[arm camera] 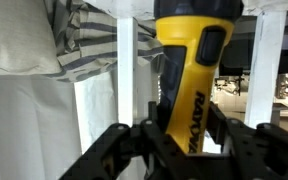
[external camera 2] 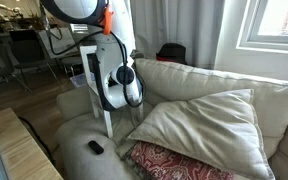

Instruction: Put the torch upright

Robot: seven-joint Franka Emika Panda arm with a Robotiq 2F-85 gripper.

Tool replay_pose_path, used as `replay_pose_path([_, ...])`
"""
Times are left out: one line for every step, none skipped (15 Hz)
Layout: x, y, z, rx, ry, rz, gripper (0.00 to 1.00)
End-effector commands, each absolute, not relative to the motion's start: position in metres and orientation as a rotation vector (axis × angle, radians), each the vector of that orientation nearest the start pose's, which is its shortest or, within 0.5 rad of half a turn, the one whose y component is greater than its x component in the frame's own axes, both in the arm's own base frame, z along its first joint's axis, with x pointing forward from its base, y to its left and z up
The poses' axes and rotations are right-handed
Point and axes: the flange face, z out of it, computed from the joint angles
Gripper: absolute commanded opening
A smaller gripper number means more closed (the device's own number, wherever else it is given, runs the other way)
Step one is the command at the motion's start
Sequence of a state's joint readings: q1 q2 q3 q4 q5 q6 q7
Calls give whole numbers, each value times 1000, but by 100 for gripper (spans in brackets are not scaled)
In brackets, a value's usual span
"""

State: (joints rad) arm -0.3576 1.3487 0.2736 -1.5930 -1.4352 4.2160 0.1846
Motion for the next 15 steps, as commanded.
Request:
replay_pose_path([535, 65, 39, -1699, -1039, -1431, 24])
replay_pose_path([535, 67, 39, -1687, -1055, -1424, 24])
replay_pose_path([534, 69, 40, -1682, -1073, -1417, 24])
replay_pose_path([534, 70, 40, -1678, -1083, -1415, 68])
replay_pose_path([535, 71, 40, -1676, -1090, -1416, 76])
replay_pose_path([535, 73, 41, -1682, -1094, -1415, 82])
replay_pose_path([535, 74, 41, -1684, -1095, -1411, 90])
replay_pose_path([536, 73, 41, -1690, -1090, -1406, 97])
replay_pose_path([536, 71, 41, -1703, -1095, -1401, 100])
replay_pose_path([536, 69, 42, -1720, -1095, -1390, 100])
replay_pose_path([536, 65, 42, -1735, -1097, -1376, 100])
replay_pose_path([535, 59, 44, -1751, -1100, -1363, 100])
replay_pose_path([536, 51, 47, -1788, -1095, -1346, 100])
replay_pose_path([538, 41, 51, -1832, -1080, -1331, 100])
replay_pose_path([540, 29, 56, -1868, -1075, -1326, 100])
